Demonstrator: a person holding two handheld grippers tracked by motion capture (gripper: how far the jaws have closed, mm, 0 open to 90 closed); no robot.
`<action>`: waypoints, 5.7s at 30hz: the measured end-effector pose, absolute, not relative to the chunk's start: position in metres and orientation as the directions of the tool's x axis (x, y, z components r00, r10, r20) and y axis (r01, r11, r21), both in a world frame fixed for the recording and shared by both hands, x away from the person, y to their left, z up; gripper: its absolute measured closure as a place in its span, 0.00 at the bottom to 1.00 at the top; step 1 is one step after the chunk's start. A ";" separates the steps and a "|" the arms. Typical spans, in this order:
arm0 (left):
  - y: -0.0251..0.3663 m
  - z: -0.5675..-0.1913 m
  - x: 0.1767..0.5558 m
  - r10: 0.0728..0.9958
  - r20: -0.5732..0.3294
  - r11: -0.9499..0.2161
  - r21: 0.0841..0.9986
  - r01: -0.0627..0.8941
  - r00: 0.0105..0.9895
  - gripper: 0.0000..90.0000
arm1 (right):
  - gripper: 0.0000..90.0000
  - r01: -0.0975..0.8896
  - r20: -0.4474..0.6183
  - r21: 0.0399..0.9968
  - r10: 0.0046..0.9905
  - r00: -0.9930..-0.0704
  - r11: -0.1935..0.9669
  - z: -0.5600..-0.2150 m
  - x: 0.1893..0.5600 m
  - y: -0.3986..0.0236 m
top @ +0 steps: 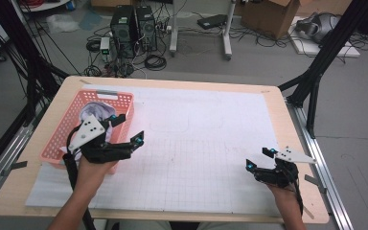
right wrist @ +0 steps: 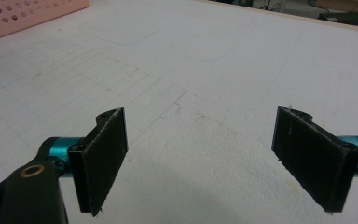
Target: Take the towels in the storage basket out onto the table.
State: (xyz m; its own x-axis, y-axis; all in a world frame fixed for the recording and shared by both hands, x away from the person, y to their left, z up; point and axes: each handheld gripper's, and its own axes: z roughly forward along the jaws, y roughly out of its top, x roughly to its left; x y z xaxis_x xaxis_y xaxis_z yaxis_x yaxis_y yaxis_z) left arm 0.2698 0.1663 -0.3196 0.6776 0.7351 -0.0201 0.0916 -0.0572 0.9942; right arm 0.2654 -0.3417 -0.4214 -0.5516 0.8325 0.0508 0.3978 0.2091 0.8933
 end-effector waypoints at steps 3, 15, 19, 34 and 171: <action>0.175 -0.314 0.274 0.748 -0.015 -0.066 0.993 0.097 0.663 0.20 | 0.19 0.398 0.050 0.893 0.832 -0.553 0.211 -0.422 0.265 -0.342; 0.216 -0.306 0.296 0.819 -0.035 -0.074 0.983 0.166 0.572 0.19 | 0.19 0.404 0.052 0.889 0.829 -0.556 0.215 -0.423 0.267 -0.341; 0.235 -0.313 0.309 0.853 -0.056 -0.078 0.970 0.232 0.520 0.19 | 0.19 0.406 0.053 0.887 0.828 -0.558 0.218 -0.424 0.267 -0.340; 0.264 -0.357 0.345 0.926 -0.049 -0.156 0.853 0.498 0.374 0.20 | 0.19 0.409 0.054 0.886 0.828 -0.558 0.218 -0.425 0.269 -0.341; 0.058 -0.370 0.341 0.426 -0.109 -0.042 0.989 0.139 0.898 0.65 | 0.20 0.421 0.070 0.880 0.816 -0.573 0.221 -0.426 0.269 -0.342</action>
State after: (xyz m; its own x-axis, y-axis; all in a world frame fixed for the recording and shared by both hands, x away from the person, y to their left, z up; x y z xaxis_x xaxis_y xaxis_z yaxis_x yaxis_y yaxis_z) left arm 0.3414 0.0579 -0.3701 0.8982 0.4259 -0.1086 0.1394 -0.0417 0.9894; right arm 0.2693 -0.3419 -0.4264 -0.5735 0.8163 0.0696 0.4212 0.2209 0.8797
